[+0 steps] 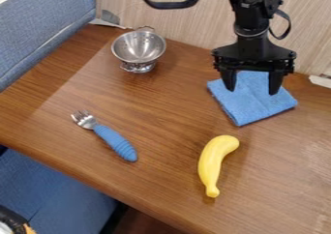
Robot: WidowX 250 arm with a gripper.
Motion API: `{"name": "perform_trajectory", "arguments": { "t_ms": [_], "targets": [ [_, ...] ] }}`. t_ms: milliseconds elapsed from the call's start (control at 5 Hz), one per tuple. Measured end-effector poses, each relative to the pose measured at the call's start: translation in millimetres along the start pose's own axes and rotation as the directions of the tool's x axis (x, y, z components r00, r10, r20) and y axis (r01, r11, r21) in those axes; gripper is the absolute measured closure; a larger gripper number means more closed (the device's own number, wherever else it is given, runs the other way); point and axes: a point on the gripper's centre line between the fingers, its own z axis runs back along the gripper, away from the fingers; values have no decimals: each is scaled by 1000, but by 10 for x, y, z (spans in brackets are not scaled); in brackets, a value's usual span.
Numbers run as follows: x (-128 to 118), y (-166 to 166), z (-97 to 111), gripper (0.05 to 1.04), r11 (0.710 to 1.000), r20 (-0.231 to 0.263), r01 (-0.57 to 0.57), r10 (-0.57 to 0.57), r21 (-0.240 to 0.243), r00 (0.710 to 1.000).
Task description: Move the blue cloth to the center of the table
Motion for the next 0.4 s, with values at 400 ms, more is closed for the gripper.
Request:
{"name": "perform_trajectory", "arguments": {
  "t_ms": [400],
  "targets": [
    [172,119,-285,82,1000,3,-12,12,20,1000]
  ]
}}
